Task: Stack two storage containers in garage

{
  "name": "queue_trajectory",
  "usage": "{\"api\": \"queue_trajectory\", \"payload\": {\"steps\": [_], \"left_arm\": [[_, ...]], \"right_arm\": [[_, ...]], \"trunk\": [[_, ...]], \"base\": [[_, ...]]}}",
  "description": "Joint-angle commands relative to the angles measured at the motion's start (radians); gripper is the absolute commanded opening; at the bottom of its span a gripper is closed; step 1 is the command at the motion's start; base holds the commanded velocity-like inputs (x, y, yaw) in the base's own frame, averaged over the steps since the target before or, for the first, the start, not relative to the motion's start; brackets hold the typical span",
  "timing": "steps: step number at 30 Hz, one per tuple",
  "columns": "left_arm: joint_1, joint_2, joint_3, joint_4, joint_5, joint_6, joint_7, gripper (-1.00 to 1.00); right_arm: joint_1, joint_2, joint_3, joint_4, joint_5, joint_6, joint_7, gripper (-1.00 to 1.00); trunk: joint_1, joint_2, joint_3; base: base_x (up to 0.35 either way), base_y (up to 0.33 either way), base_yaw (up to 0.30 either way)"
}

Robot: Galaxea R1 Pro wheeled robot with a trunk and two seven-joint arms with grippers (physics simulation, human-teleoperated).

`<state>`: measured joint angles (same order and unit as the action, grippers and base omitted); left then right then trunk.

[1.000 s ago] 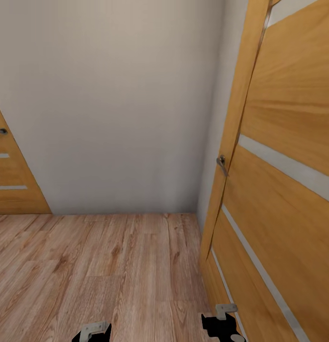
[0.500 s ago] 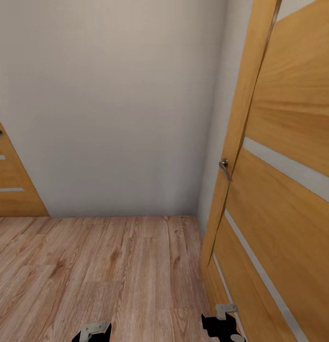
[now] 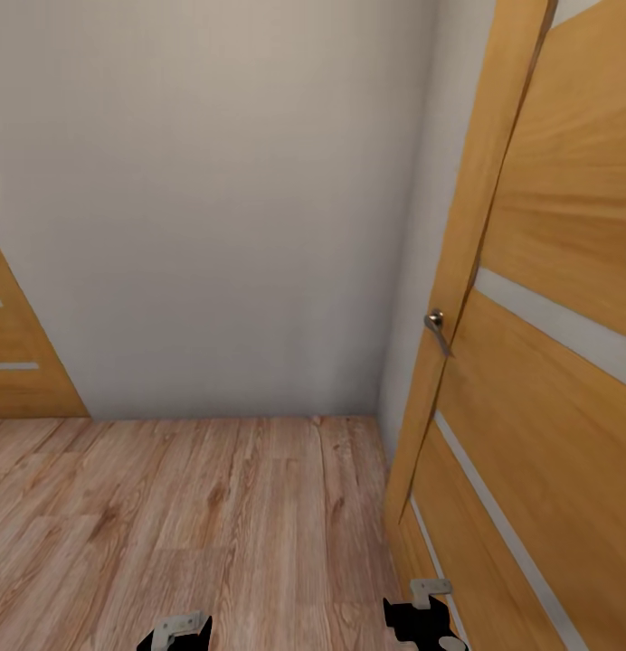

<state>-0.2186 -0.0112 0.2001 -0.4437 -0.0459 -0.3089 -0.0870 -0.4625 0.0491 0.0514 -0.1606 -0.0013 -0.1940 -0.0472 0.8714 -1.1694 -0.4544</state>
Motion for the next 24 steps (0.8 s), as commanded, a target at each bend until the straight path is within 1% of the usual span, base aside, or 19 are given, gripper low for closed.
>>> {"api": "queue_trajectory", "payload": {"steps": [1, 17, 24], "left_arm": [[-0.001, -0.001, 0.008, 0.000, -0.005, -0.002, -0.008, 1.00], [-0.001, -0.001, 0.008, 0.000, -0.005, -0.002, -0.008, 1.00], [-0.001, -0.001, 0.008, 0.000, -0.005, -0.002, -0.008, 1.00]], "right_arm": [[-0.001, 0.000, 0.005, 0.001, 0.000, -0.003, -0.005, 1.00], [-0.001, 0.000, 0.005, 0.001, 0.000, -0.003, -0.005, 1.00], [-0.001, 0.000, 0.005, 0.001, 0.000, -0.004, -0.005, 1.00]], "trunk": [[0.000, -0.001, -0.001], [0.000, -0.001, -0.001], [0.000, -0.001, -0.001]], "base": [[0.074, 0.016, 0.000], [0.022, 0.002, 0.000], [0.225, 0.000, 0.000]]}}
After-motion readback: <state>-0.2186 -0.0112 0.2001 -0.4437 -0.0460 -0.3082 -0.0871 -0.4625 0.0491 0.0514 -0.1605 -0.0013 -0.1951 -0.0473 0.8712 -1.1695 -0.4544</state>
